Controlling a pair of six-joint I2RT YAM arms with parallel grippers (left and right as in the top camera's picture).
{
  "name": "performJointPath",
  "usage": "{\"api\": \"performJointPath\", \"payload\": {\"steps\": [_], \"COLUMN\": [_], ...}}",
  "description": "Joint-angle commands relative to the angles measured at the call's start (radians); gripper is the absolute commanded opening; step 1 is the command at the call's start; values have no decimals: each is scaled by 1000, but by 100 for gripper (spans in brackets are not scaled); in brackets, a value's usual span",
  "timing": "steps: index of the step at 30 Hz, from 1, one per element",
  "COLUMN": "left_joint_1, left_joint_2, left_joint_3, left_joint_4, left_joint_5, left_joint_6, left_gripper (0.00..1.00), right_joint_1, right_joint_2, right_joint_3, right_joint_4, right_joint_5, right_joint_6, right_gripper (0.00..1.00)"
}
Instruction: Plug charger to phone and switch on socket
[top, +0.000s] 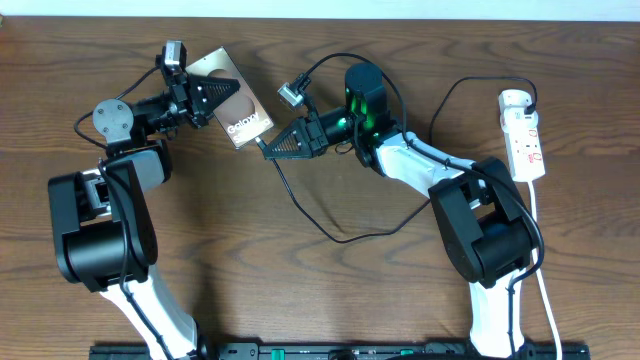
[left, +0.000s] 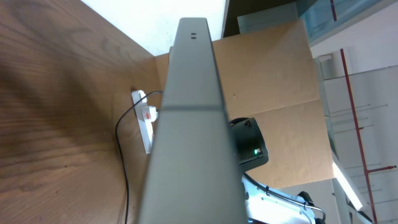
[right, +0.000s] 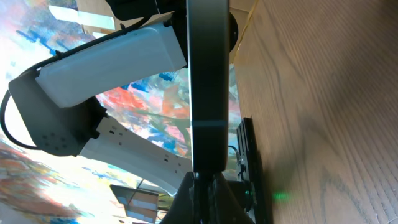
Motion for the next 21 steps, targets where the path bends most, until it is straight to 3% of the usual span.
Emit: {"api": "performJointPath", "payload": {"steps": [1,21], "left_joint_1": [-37,-55], "left_joint_2": [-19,-19], "left_joint_3": [17,17], "left_joint_4": [19,19], "left_joint_5": [61,60], "left_joint_6": [21,17], "left_gripper": [7,8], "right_joint_1": [8,5], "right_joint_2": [1,1], "right_joint_3": [13,13], "right_joint_4": [8,8], "right_joint_5": [91,103], "right_joint_6": [-21,-21], "right_gripper": [1,1]}}
